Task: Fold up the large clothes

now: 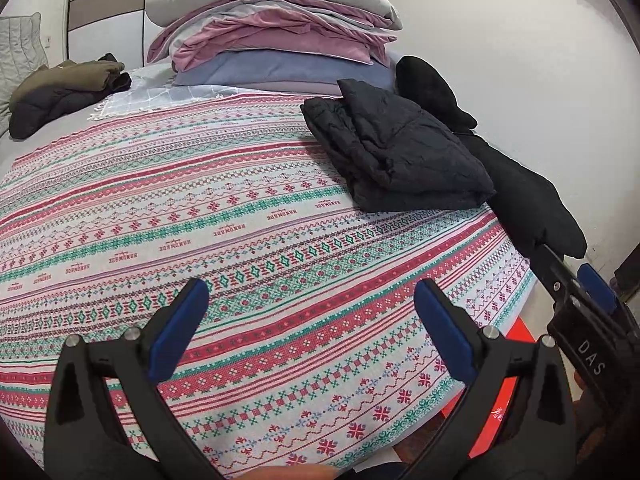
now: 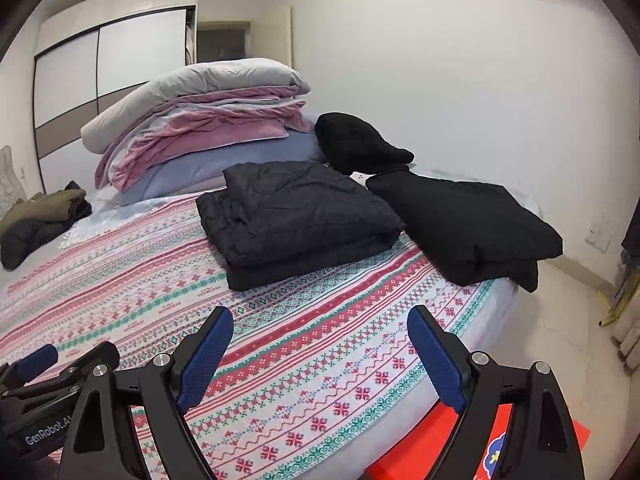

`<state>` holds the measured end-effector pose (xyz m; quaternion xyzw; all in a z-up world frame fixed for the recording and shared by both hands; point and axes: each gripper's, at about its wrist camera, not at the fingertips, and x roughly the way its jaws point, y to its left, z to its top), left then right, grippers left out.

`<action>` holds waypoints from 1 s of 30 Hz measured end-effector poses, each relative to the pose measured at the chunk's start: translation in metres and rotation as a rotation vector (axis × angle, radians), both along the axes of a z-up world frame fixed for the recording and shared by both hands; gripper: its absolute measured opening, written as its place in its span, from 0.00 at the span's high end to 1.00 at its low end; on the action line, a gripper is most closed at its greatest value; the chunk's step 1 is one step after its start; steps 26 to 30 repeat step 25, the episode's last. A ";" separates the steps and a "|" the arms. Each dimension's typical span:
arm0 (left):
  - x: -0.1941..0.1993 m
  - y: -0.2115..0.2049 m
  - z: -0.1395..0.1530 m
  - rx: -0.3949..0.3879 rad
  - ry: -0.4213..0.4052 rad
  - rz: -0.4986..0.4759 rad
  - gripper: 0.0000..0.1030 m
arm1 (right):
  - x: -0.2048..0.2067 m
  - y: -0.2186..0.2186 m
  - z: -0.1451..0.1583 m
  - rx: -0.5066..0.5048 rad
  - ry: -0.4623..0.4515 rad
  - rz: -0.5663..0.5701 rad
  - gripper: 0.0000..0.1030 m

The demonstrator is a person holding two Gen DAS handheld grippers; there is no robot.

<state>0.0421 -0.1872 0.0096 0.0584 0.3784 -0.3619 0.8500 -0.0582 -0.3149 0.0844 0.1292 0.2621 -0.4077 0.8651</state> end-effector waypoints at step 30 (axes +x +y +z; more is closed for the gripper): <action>-0.007 -0.005 0.002 -0.009 -0.004 -0.032 0.01 | 0.003 0.002 -0.003 -0.004 0.016 -0.005 0.13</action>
